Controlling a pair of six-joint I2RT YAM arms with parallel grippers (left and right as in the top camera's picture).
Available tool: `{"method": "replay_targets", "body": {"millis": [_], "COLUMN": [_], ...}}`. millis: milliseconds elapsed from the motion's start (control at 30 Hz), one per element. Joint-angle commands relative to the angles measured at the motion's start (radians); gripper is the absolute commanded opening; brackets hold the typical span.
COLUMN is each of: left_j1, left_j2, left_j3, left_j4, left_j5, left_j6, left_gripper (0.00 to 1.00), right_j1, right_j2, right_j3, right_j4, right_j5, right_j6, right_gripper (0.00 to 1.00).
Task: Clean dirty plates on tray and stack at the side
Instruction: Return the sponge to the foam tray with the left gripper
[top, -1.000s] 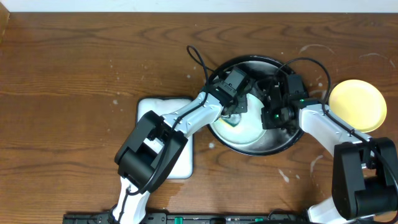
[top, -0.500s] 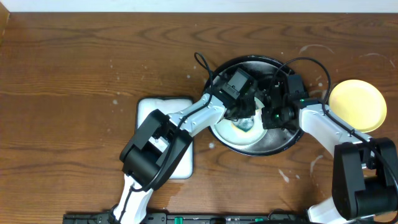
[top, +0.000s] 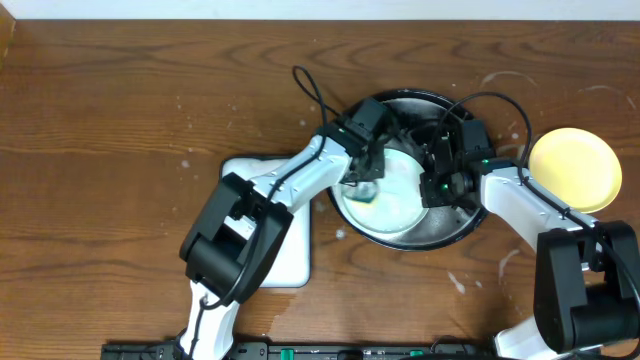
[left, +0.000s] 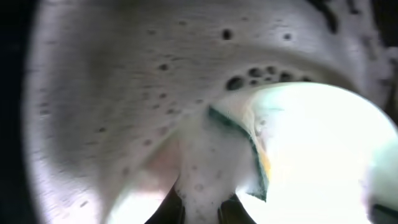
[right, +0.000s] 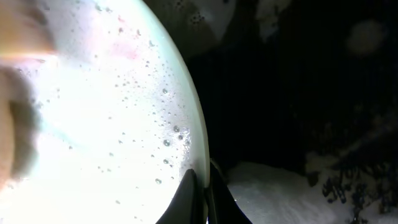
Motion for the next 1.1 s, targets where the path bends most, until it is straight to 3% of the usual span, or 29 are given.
{"method": "replay_targets", "body": {"millis": [0,367,633,767,867,1067], "left_j1": [0.038,0.011,0.064,0.130,0.183,0.264], "left_j2": [0.013,-0.213,-0.405,-0.441,-0.440,-0.440], "left_j3": [-0.034,-0.032,-0.032,-0.038,-0.082,-0.230], "left_j4": [-0.068,-0.183,-0.413,-0.534,-0.548,-0.504], "left_j5": [-0.289,-0.287,-0.246,-0.329,-0.401,-0.331], "left_j6": [0.046,0.045,0.047,0.078,0.087,0.083], "left_gripper": [0.07,0.07,0.08,0.08,0.08,0.08], "right_j1": [-0.003,-0.003,-0.003,-0.003,-0.003,0.000], "right_j2": [0.027,0.027,0.027,0.027,0.027,-0.020], "right_j3": [-0.032,-0.032,-0.032,-0.032,-0.032,-0.011], "right_j4": [-0.033,-0.036,-0.035,-0.031,-0.014,-0.033], "right_j5": [0.037,0.037,0.037,0.037,0.037,0.015], "right_j6": [-0.032,-0.031,-0.031,-0.031,-0.032,-0.031], "right_gripper": [0.01,0.01,0.01,0.01,0.01,0.01]}}
